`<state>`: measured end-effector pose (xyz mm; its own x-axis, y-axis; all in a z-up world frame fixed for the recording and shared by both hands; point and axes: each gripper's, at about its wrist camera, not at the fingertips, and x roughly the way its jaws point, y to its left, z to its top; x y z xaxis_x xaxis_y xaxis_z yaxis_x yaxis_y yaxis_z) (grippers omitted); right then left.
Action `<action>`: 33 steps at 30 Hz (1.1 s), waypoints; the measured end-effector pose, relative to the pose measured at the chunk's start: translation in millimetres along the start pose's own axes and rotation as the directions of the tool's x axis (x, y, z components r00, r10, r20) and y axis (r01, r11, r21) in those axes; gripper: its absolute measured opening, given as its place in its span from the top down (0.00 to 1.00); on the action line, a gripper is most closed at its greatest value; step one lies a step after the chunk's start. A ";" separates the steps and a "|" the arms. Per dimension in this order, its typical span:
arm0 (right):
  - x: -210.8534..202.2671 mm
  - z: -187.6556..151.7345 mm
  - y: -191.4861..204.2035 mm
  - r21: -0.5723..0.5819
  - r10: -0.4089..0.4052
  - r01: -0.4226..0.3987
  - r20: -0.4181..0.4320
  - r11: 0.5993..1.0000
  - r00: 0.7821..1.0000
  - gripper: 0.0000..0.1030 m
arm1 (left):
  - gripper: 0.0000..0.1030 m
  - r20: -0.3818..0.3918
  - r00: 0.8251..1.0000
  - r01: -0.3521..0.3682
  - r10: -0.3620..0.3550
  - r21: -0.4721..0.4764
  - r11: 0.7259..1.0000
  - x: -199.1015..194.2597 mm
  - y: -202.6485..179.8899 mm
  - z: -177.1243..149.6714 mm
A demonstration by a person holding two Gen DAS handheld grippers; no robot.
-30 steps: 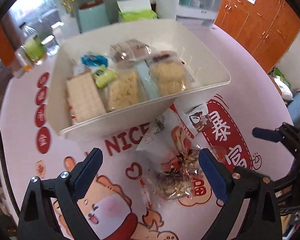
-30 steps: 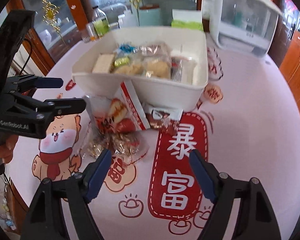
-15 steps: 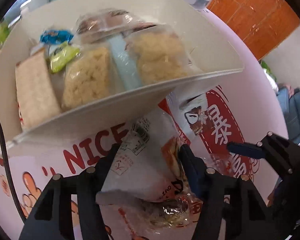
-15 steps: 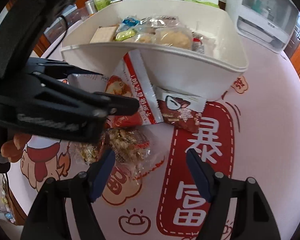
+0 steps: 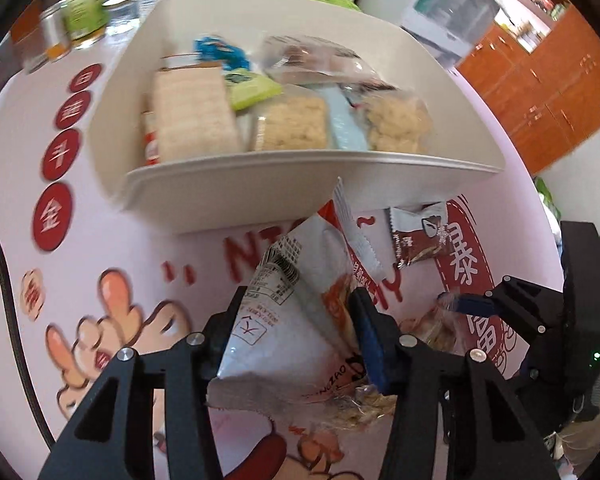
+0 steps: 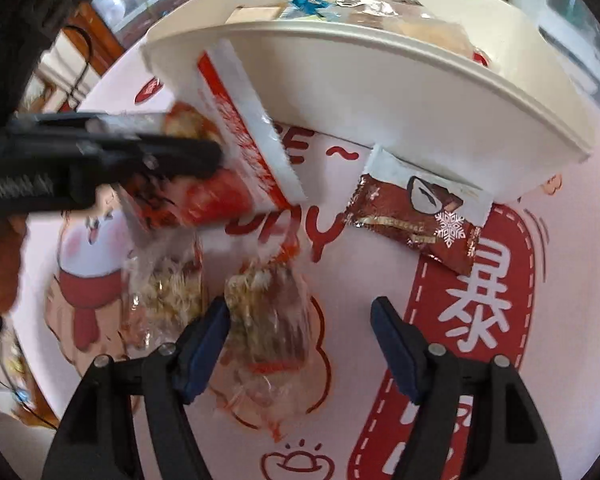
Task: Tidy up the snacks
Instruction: 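Grasp the red-white printed bag with left tool while right tool grasps a clear nut bag, then carry both bags over the white tray and open both tools to release them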
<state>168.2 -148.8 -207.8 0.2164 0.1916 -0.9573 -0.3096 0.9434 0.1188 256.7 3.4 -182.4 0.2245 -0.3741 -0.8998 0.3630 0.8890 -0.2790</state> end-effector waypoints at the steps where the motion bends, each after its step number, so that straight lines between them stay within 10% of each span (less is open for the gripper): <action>1: -0.3 -1.9 1.5 -0.010 -0.004 0.004 0.001 1.000 1.000 0.30 | 0.53 0.006 1.000 -0.002 0.002 -0.013 1.000 -3.9 4.3 -2.8; 9: -8.3 -20.1 -0.1 0.016 0.008 -0.008 0.005 1.000 1.000 0.49 | 0.53 0.036 0.999 -0.017 0.019 -0.068 0.998 -25.2 6.8 -29.9; 33: -128.7 -44.6 6.5 0.064 -0.006 -0.008 0.208 0.998 0.978 0.50 | 0.53 0.193 0.976 -0.098 0.098 -0.010 0.995 -137.0 -65.6 -63.9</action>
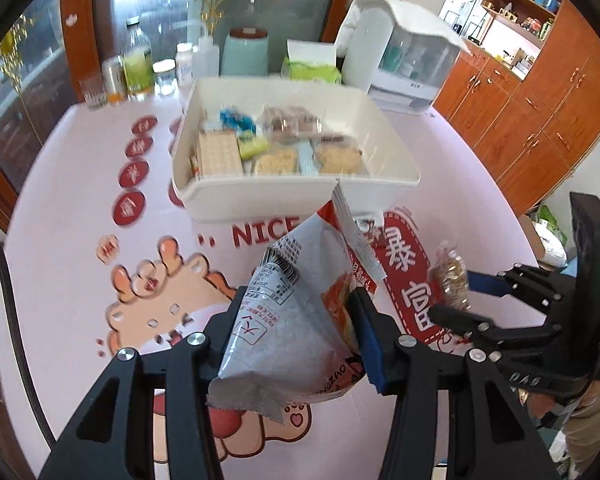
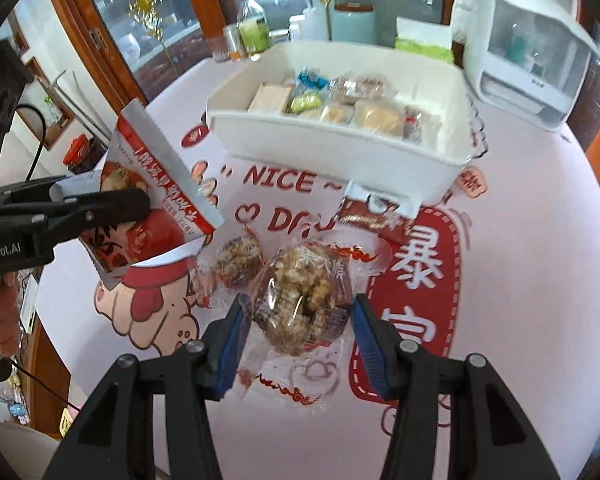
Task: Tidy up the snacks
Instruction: 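Carry both bags over the white tray and open both tools to release them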
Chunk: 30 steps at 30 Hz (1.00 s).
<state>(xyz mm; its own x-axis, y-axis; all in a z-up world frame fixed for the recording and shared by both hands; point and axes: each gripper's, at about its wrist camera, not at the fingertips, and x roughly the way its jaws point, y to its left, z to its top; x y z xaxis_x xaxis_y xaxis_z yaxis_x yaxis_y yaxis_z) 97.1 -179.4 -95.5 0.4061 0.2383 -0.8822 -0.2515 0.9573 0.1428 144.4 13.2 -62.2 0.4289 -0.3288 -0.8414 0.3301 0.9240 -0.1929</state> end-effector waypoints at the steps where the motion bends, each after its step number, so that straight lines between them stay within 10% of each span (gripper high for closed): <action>1: -8.9 3.7 -1.8 0.003 0.000 0.000 0.015 1.000 1.000 0.50 | 0.53 0.015 1.000 -0.012 0.012 0.010 1.000 -9.2 -1.4 5.9; 17: -161.1 136.8 -21.5 -0.004 -0.086 0.092 0.317 0.996 0.945 0.50 | 0.52 0.255 0.950 -0.217 0.179 0.129 0.968 -127.3 -24.0 144.8; 30: -109.1 238.9 -51.0 0.083 -0.195 0.180 0.240 0.980 0.951 0.49 | 0.52 0.149 0.961 -0.253 0.233 0.130 0.959 -44.6 -7.5 225.2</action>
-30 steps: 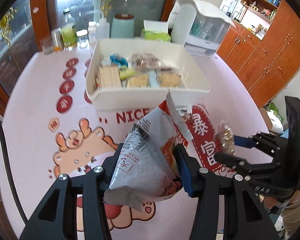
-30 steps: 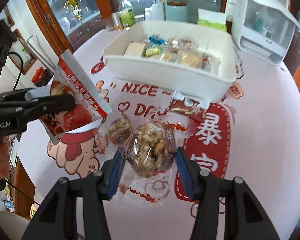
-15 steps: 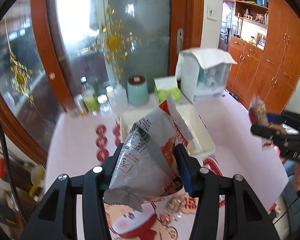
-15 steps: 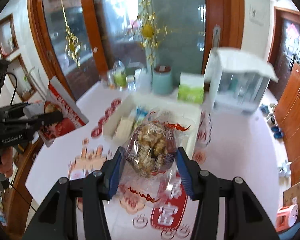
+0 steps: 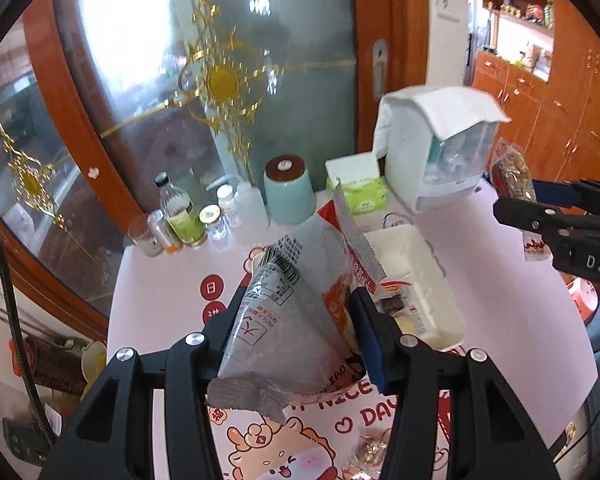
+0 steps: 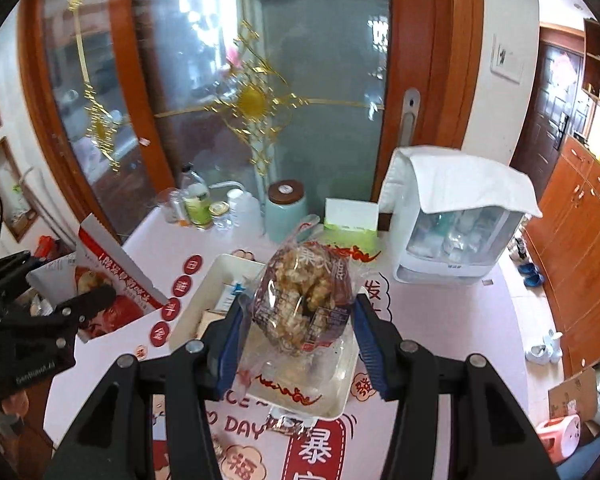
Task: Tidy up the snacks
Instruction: 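Carry both bags over the white tray and open both tools to release them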
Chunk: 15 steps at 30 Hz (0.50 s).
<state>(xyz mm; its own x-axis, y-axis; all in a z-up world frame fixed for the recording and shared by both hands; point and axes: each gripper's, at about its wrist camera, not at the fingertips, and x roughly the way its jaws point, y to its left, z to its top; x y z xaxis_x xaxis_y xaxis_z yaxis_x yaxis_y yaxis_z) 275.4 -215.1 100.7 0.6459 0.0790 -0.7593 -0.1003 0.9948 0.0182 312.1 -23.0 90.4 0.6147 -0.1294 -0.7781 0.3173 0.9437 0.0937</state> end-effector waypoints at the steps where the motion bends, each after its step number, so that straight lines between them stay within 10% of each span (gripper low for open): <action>1: 8.8 0.6 -0.3 0.006 -0.005 0.005 -0.014 1.000 1.000 0.49 | 0.52 -0.016 1.000 0.000 0.000 -0.007 1.000 13.1 2.4 1.9; 12: 107.3 1.1 -6.2 0.072 -0.033 0.046 -0.174 0.996 0.984 0.48 | 0.50 -0.113 0.993 0.041 -0.045 -0.038 0.998 99.9 10.9 3.4; 15: 121.5 2.6 -9.7 0.112 -0.015 0.037 -0.190 0.993 0.982 0.45 | 0.34 -0.117 0.992 0.041 -0.047 -0.051 0.998 112.3 13.4 3.3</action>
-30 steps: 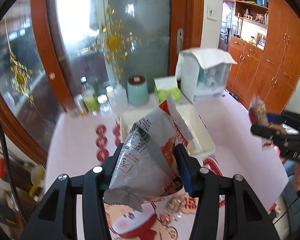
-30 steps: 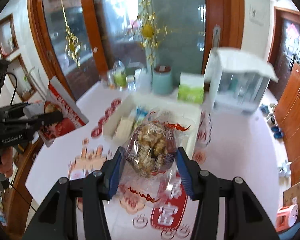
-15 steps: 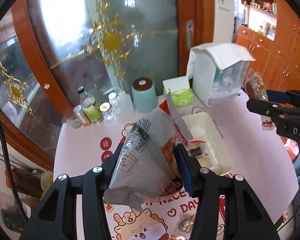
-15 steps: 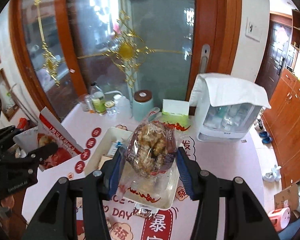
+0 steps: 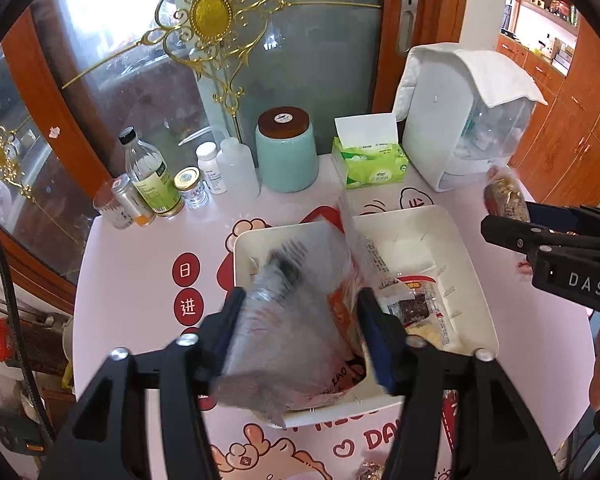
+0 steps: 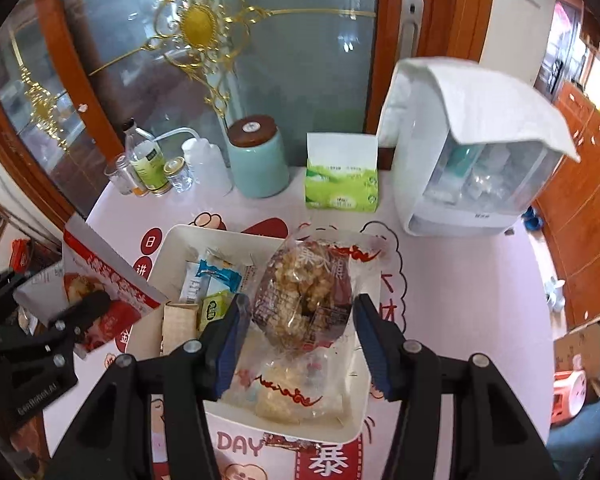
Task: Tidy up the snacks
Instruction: 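Carry both bags over the white tray and open both tools to release them, then move both open tools back to the last snacks on the table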
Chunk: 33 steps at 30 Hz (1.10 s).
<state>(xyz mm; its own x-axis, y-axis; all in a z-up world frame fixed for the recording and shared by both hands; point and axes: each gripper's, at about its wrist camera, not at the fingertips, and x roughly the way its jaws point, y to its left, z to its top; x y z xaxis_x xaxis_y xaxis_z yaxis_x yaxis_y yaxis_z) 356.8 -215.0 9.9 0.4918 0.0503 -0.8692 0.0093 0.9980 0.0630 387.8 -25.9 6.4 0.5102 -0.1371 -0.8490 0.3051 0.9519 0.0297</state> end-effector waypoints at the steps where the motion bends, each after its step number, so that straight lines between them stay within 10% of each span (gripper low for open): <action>1: 3.4 0.9 -1.5 0.015 0.008 -0.008 -0.002 1.000 1.000 0.44 | 0.22 0.005 1.000 0.001 -0.001 -0.009 1.000 1.5 1.8 0.2; 33: -89.5 -65.8 2.8 -0.053 0.051 -0.046 0.088 0.998 0.995 0.39 | 0.16 0.098 0.995 -0.022 0.027 -0.059 0.998 -100.7 -23.4 -58.3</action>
<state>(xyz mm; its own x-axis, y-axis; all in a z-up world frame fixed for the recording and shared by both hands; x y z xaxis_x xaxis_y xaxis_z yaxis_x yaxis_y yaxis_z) 255.5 -214.2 55.6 0.5664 0.0971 -0.8184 -0.0594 0.9953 0.0769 282.4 -18.4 60.4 0.5944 -0.1369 -0.7924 0.2462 0.9691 0.0173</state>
